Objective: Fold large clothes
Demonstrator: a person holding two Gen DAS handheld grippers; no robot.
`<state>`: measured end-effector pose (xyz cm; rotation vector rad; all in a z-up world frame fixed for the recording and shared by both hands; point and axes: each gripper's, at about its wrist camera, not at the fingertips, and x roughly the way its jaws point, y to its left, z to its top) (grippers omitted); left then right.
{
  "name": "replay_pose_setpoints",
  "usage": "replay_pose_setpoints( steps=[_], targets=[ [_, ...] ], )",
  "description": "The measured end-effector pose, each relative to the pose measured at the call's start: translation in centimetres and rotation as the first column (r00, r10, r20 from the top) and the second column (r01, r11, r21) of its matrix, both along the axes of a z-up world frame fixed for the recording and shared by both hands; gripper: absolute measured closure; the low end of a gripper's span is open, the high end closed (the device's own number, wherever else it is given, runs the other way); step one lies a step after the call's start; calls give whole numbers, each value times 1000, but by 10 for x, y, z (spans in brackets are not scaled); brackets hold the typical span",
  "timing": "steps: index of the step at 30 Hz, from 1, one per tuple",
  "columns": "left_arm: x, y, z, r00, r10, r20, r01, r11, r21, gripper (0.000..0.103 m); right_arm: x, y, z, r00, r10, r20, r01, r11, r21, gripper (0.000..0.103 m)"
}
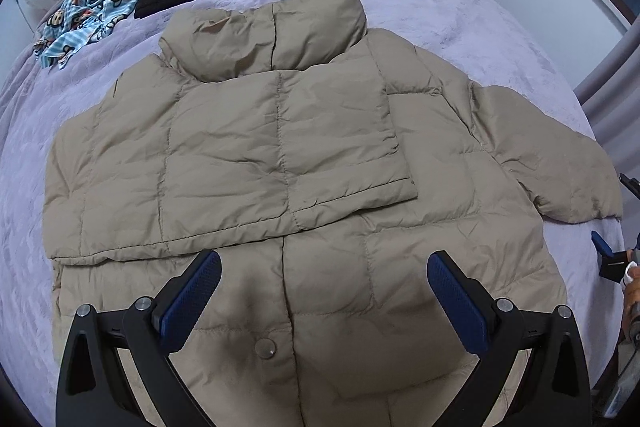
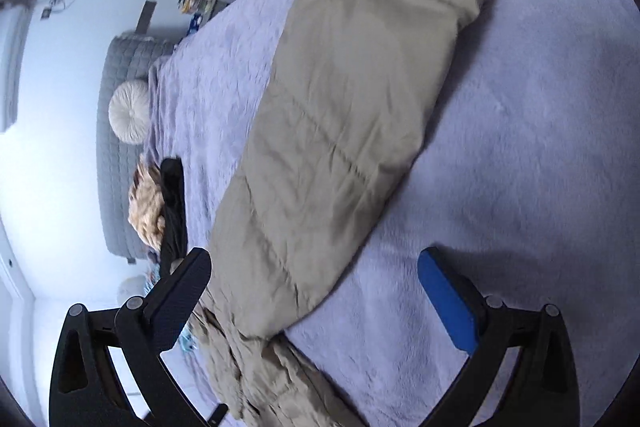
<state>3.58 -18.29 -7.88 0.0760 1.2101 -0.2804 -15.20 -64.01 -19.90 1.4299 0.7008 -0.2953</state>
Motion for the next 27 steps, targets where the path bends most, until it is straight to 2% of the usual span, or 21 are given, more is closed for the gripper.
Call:
replay_pose_setpoints(
  steps=[5,7,9,10,11,16,19,21,23,24,27],
  targets=[
    [5,-5,4,1000,11,13,-11,1000,-6,0,7,-33,-20,986,-140,89,128,983,131,0],
    [6,-5,6,1000,17,22,-17,1000,-9,0,12,-42,-28,975,-198,101,176,964,199,5],
    [8,-3,9,999,25,31,-25,1000,-12,0,19,-47,-36,968,-224,109,189,946,263,39],
    [9,-1,10,999,30,34,-30,999,-11,0,25,-46,-39,969,-219,118,178,941,289,75],
    [10,1,11,999,37,40,-36,999,-10,0,32,-44,-40,967,-213,142,160,936,313,94],
    [19,24,18,994,85,73,-85,996,-3,0,70,-31,-4,960,-97,261,37,973,227,95],
    [25,45,21,988,125,92,-126,992,1,0,108,-11,32,943,36,332,-86,987,136,95],
    [29,61,22,982,156,103,-157,988,1,0,141,14,63,914,161,372,-190,981,44,95],
    [33,78,23,976,189,113,-190,982,-3,0,170,41,89,878,275,392,-282,958,-40,95],
    [35,86,24,972,204,117,-205,979,-5,0,189,64,105,849,352,395,-341,935,-100,95],
    [40,113,23,961,249,122,-249,968,-11,0,231,130,141,755,546,363,-479,837,-264,95]
  ],
)
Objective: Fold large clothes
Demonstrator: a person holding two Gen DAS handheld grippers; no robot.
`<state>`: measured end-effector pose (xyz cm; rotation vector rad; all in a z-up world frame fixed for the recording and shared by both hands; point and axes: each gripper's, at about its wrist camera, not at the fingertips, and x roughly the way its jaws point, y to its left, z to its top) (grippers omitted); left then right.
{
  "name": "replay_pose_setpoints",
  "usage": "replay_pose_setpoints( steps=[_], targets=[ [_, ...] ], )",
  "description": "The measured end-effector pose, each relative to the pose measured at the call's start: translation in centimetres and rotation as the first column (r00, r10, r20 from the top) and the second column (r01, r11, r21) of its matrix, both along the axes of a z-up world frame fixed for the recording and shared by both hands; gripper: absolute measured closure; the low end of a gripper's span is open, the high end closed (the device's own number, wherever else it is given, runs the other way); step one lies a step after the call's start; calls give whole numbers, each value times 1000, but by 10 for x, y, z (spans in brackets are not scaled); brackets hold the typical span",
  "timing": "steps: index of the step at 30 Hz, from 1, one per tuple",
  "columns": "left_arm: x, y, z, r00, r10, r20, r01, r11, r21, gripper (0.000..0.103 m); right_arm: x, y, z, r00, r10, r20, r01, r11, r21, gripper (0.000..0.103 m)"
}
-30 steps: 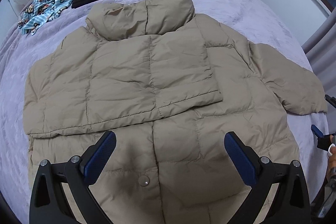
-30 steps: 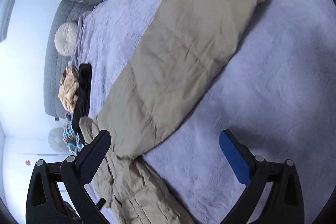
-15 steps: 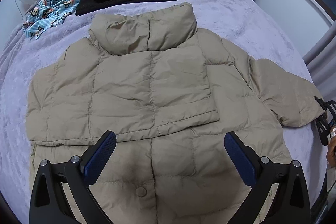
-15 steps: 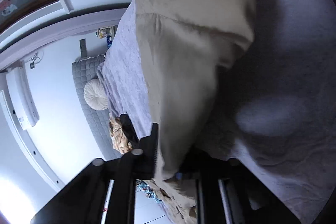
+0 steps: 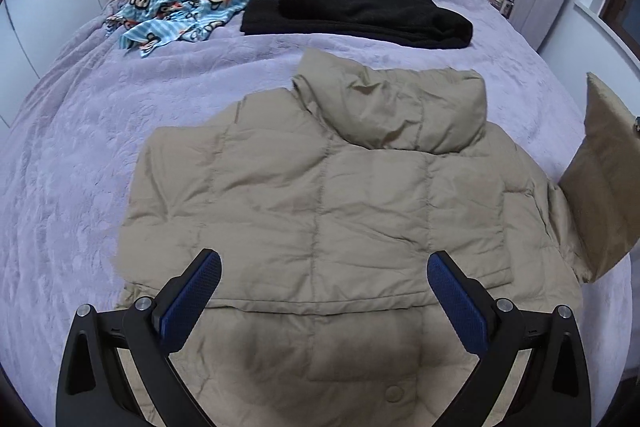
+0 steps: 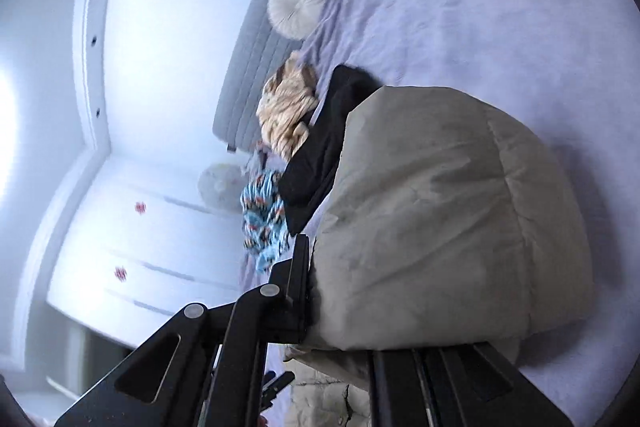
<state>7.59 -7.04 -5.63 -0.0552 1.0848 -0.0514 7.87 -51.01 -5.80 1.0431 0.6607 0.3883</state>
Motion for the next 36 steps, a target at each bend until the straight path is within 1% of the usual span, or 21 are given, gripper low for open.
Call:
replay_pose_setpoints(
  steps=[2,4,7,9,11,13,15,17,19,21,22,23,24,25,26,29,30,32,33,34,36],
  targets=[
    [2,17,-1,1000,24,3,-24,1000,2,0,23,54,16,994,113,10,-111,984,-138,95],
    [3,32,-4,999,41,5,-41,999,4,0,35,110,13,978,208,-10,-204,948,-246,95],
    [5,48,-11,998,64,-2,-64,998,4,0,46,173,-11,950,299,-88,-311,890,-334,95],
    [7,57,-19,997,74,-12,-74,997,1,0,43,201,-41,935,320,-152,-354,859,-369,95],
    [9,60,-29,997,73,-32,-73,997,1,0,45,216,-69,921,324,-216,-384,848,-366,95],
    [10,60,-40,996,66,-55,-67,998,-5,0,36,216,-103,908,309,-281,-397,850,-347,95],
    [12,57,-49,996,54,-72,-56,998,-21,0,38,214,-128,896,280,-344,-396,855,-336,95],
    [16,52,-54,996,38,-79,-41,998,-44,0,37,209,-142,896,256,-363,-380,865,-328,95],
    [21,48,-56,996,24,-80,-30,998,-63,0,37,206,-142,892,240,-383,-372,871,-321,94],
    [25,48,-57,997,14,-78,-21,996,-90,0,35,204,-130,888,224,-402,-369,868,-332,85],
    [28,50,-56,997,12,-76,-21,994,-108,0,32,203,-122,892,221,-394,-363,870,-333,65],
    [30,53,-55,997,13,-74,-22,992,-127,0,29,199,-113,901,220,-375,-350,878,-327,37],
    [32,56,-54,997,16,-71,-26,989,-142,0,22,192,-102,917,204,-344,-320,890,-326,29],
    [34,59,-54,997,20,-69,-31,988,-154,0,13,184,-88,932,172,-319,-281,899,-335,26],
    [36,64,-53,997,25,-67,-36,986,-165,0,9,177,-75,942,138,-305,-244,907,-343,26],
    [39,78,-50,998,31,-60,-42,981,-187,0,5,146,-69,954,16,-298,-111,946,-305,27],
    [40,83,-49,998,30,-55,-40,980,-196,0,9,135,-73,950,-24,-311,-66,959,-276,33],
    [40,95,-45,999,29,-44,-38,973,-226,0,18,122,-77,941,-57,-335,-26,971,-239,90],
    [40,100,-44,999,29,-41,-38,968,-249,0,25,123,-74,947,-50,-319,-29,970,-240,91],
    [40,106,-43,999,30,-41,-40,960,-277,0,30,131,-66,957,-32,-289,-51,961,-273,91],
    [40,119,-41,999,30,-44,-43,942,-334,0,40,166,-48,974,51,-221,-132,920,-369,91]
  ],
)
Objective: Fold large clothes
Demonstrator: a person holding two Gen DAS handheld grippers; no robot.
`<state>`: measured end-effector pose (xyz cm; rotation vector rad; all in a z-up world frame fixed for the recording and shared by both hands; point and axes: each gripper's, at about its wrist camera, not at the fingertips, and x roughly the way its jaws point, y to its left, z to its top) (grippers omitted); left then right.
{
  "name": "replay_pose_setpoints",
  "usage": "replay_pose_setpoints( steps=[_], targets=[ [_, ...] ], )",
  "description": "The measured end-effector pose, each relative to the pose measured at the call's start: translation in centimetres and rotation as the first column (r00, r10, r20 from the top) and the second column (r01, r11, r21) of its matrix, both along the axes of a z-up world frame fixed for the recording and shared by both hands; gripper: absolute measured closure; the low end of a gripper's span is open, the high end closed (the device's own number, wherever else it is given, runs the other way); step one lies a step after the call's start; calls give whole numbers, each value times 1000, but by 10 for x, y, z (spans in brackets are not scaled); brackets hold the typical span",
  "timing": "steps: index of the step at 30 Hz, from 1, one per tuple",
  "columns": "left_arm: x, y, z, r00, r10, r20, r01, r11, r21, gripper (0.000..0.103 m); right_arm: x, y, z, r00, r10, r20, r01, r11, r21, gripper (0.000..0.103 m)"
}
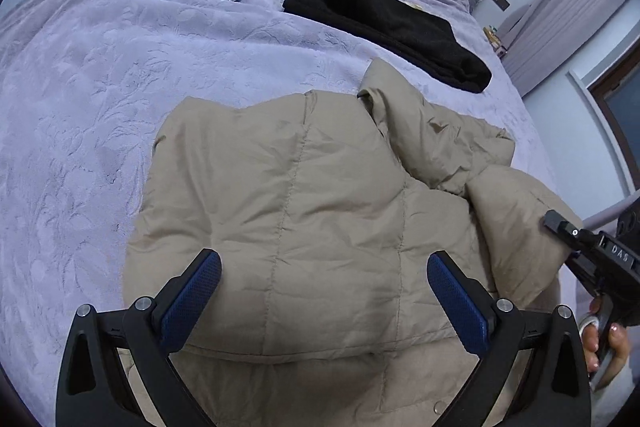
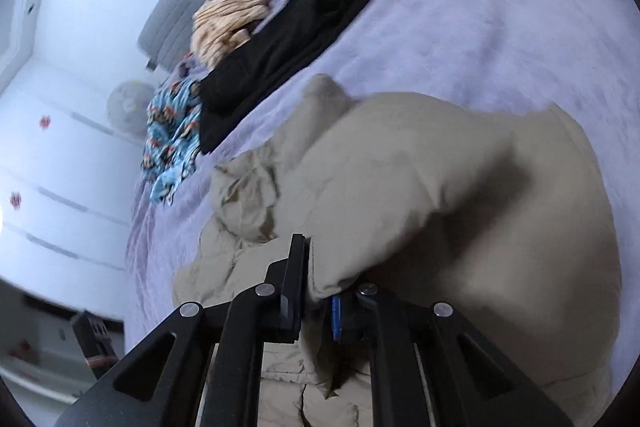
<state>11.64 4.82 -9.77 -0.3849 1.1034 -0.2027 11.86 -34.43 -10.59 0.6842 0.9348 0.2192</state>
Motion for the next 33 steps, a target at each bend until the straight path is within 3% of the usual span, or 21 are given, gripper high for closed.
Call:
replay_pose_setpoints(
  steps=[4,7,10,12,13,14,17,19,21,23,27,28,29,31,33],
  targets=[
    [-1,17,1,1000,16,-8,-17,995,-99,0,11,96,14,963,264,60,-252,955,-158,91],
    [-3,26,1,1000,23,-12,-25,985,-172,0,3,150,1,913,408,9,-391,881,-267,91],
    [-3,31,-1,999,24,-22,-29,966,-258,0,-11,180,-22,872,485,-65,-474,806,-355,85],
    [-2,31,-2,999,17,-29,-25,948,-316,0,-18,195,-35,841,527,-128,-528,745,-408,59],
    [-2,31,-2,999,14,-32,-24,935,-353,0,-23,197,-39,830,539,-146,-545,728,-416,37],
    [-1,31,-3,999,11,-34,-23,920,-391,0,-27,199,-40,821,552,-150,-558,716,-420,24],
    [0,28,-1,999,2,-34,-17,890,-455,0,-44,207,-31,798,588,-134,-567,655,-499,24],
    [2,22,0,999,-19,-32,3,897,-442,0,-55,208,-23,785,606,-130,-570,624,-535,24],
    [5,13,-3,998,-52,-47,28,909,-415,0,-66,195,-15,791,602,-111,-559,637,-531,24],
    [11,0,-10,994,-88,-67,57,925,-375,0,-74,170,-9,817,568,-100,-532,677,-509,24],
    [26,-36,-35,979,-167,-116,125,944,-306,2,-93,109,-13,877,466,-116,-475,807,-351,24],
    [28,-46,-40,976,-182,-123,140,945,-295,11,-96,98,-16,886,447,-126,-462,826,-321,30],
    [30,-57,-44,972,-200,-127,155,943,-294,22,-101,84,-20,894,425,-141,-447,845,-293,49],
    [36,-73,-50,962,-228,-153,171,933,-316,94,-104,68,-31,901,394,-183,-432,859,-274,71],
    [38,-80,-46,964,-217,-152,154,927,-343,95,-107,55,-39,905,369,-209,-417,863,-283,78]
  ],
)
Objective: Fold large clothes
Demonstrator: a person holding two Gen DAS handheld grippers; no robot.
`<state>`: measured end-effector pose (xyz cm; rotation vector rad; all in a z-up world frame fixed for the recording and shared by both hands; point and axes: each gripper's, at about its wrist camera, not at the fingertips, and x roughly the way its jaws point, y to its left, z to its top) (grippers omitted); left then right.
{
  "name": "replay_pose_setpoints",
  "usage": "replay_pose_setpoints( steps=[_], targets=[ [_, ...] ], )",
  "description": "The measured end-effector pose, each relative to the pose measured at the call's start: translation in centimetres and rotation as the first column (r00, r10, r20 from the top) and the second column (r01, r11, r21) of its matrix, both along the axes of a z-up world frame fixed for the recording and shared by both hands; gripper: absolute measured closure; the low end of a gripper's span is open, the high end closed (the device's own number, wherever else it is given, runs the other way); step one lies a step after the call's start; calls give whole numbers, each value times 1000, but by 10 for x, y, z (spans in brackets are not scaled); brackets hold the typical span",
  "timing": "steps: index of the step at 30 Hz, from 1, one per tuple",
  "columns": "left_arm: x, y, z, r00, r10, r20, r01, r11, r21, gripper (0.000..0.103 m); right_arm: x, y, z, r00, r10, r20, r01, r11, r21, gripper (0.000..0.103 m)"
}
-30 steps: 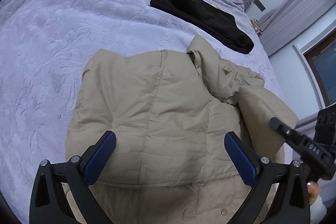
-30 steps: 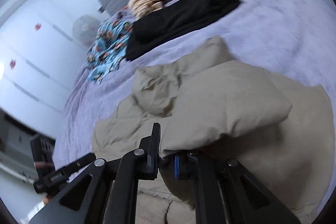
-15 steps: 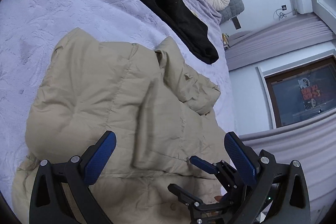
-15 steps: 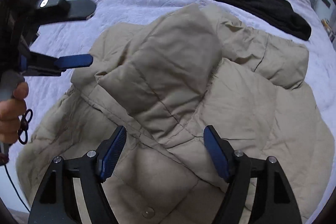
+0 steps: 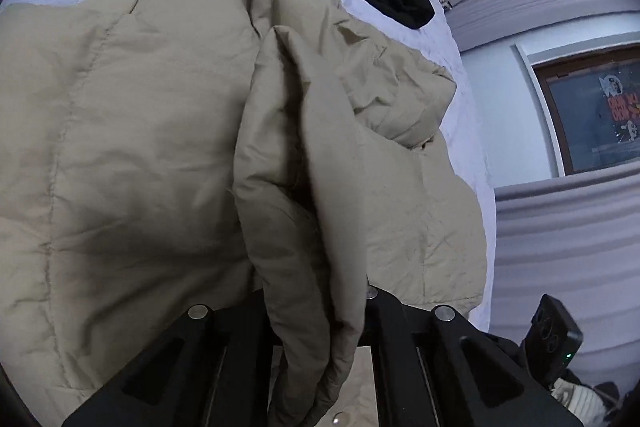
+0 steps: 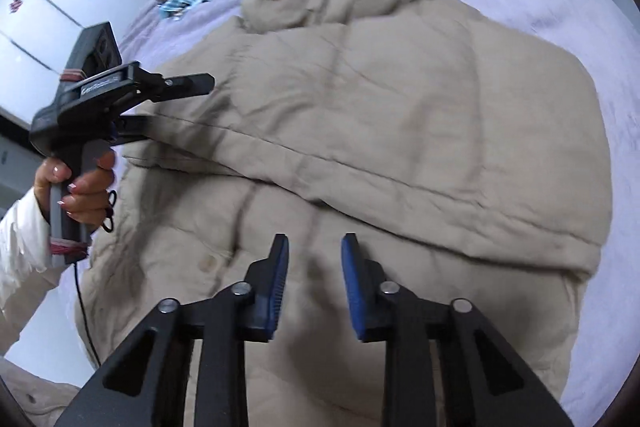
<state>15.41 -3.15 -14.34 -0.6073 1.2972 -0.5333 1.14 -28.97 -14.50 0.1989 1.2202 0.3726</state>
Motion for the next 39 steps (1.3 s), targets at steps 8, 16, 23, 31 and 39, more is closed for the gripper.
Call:
replay_pose_setpoints(
  steps=[8,16,23,31,39],
  targets=[
    [-11,41,48,985,61,160,-73,995,72,95,12,-58,-4,991,-103,88,121,965,-231,80],
    [-21,19,-2,995,-9,96,-19,959,282,90,22,-115,-41,969,-238,58,245,957,-156,103],
    [-27,60,24,986,59,154,-122,888,443,73,17,-127,-38,961,-276,22,277,955,-102,103],
    [-39,81,62,966,63,252,-168,892,420,73,-36,-115,14,967,-254,34,256,964,-70,90],
    [-11,11,24,965,-57,256,-92,842,531,73,37,-121,40,930,-343,132,338,939,59,90]
  ],
)
